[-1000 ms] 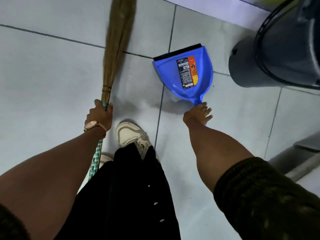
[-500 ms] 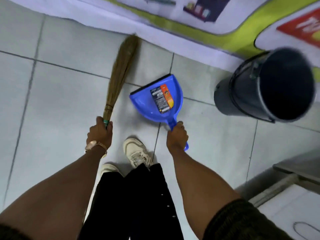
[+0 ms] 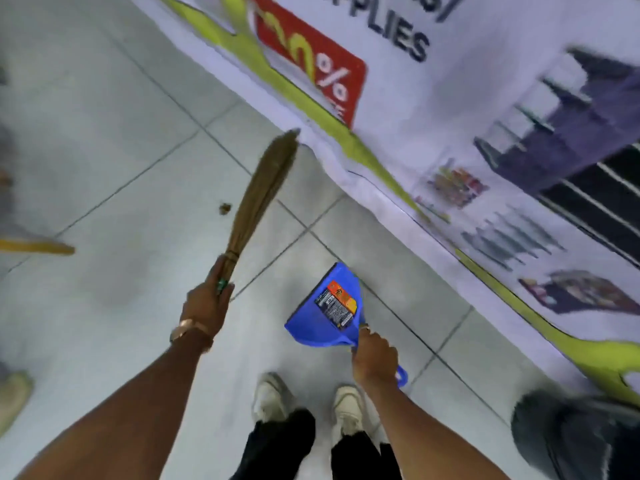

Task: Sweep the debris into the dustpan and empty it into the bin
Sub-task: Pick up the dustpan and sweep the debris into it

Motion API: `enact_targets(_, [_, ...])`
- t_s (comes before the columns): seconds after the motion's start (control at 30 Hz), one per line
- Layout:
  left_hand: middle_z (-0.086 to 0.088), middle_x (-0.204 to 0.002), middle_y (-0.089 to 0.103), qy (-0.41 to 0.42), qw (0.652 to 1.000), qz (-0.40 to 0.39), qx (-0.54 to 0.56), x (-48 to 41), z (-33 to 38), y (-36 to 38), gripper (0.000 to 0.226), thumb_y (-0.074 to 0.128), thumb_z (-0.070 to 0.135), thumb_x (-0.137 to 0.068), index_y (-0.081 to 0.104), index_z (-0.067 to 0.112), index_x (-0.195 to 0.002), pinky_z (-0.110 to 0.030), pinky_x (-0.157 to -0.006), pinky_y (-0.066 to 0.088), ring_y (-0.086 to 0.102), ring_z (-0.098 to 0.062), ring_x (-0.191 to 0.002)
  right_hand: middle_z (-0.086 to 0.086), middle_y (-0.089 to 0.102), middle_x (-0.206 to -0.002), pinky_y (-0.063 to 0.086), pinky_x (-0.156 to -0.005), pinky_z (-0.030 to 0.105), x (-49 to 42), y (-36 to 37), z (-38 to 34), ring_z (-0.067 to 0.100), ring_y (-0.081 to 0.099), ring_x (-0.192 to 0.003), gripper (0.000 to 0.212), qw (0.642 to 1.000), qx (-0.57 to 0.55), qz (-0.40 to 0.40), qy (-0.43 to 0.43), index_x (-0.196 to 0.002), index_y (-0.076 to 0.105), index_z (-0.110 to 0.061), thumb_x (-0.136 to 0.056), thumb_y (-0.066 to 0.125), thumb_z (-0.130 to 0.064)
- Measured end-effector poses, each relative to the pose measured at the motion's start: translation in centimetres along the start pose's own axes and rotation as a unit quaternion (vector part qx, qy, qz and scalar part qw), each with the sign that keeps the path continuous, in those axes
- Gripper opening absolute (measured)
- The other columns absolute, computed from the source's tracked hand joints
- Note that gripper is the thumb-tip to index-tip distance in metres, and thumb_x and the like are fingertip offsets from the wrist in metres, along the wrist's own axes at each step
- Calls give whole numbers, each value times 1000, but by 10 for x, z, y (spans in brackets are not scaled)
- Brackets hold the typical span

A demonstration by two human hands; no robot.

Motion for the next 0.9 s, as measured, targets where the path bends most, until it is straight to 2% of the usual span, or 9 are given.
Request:
enact_targets(0.13, [-33,-115,62,-92,995,26,2,-62,-68,-55,61,52,34,-97,23,36,-151,-48,-86,49,59,-51,-103,8,62,-125,42,-97,37,-21,-10,-79,28,58,-119,45,1000,12,-18,-17,-135,42,-15,-97,46,-38])
enact_targets(0.3, [-30,-121,58,-165,986,7,31,-127,-138,-78,55,44,37,-99,21,42,-149,-45,-89,48,58,-49,-105,10,56,-128,43,-98,39,-60,-15,-166,30,58,-118,47,999,-18,-16,-28,-138,40,-12,-98,47,-36])
enact_targets(0.43, [-24,-131,53,-173,985,-26,5,-188,-182,-66,52,40,39,-99,23,42,-148,-46,-88,54,59,-46,-104,10,52,-134,40,-101,42,-116,-7,-226,32,54,-122,51,998,-40,-22,-37,-142,38,-14,-96,50,-34])
enact_targets(0.53, [-22,-132,51,-158,986,-49,-21,-225,-206,-43,50,41,37,-99,27,42,-147,-44,-86,54,56,-46,-107,13,54,-133,42,-101,43,-163,3,-255,33,54,-123,48,997,-59,-14,-41,-138,45,-13,-94,54,-33])
enact_targets(0.6, [-22,-131,53,-146,987,-61,-31,-248,-220,-23,50,42,34,-99,29,39,-147,-44,-84,52,56,-45,-109,15,56,-131,44,-101,44,-195,14,-268,35,55,-122,45,997,-63,-13,-43,-133,50,-12,-93,55,-33])
enact_targets(0.73, [-20,-126,59,-141,987,-75,-27,-265,-248,11,50,46,30,-97,36,36,-146,-44,-92,50,57,-43,-110,15,56,-132,44,-100,46,-242,33,-280,37,54,-123,47,998,-42,-2,-50,-136,46,-13,-94,53,-34])
enact_targets(0.9, [-19,-116,65,-168,981,-94,20,-255,-286,43,49,49,32,-95,40,41,-142,-46,-83,55,63,-46,-102,17,60,-126,47,-93,44,-285,44,-289,40,56,-117,37,995,-90,17,-40,-125,55,-12,-93,57,-31])
Point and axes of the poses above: each hand's wrist, its own x-axis away from the middle knuckle, its own y-axis out of the palm, z = x × y, the point moved 7 cm from there along -x, towards the middle knuckle
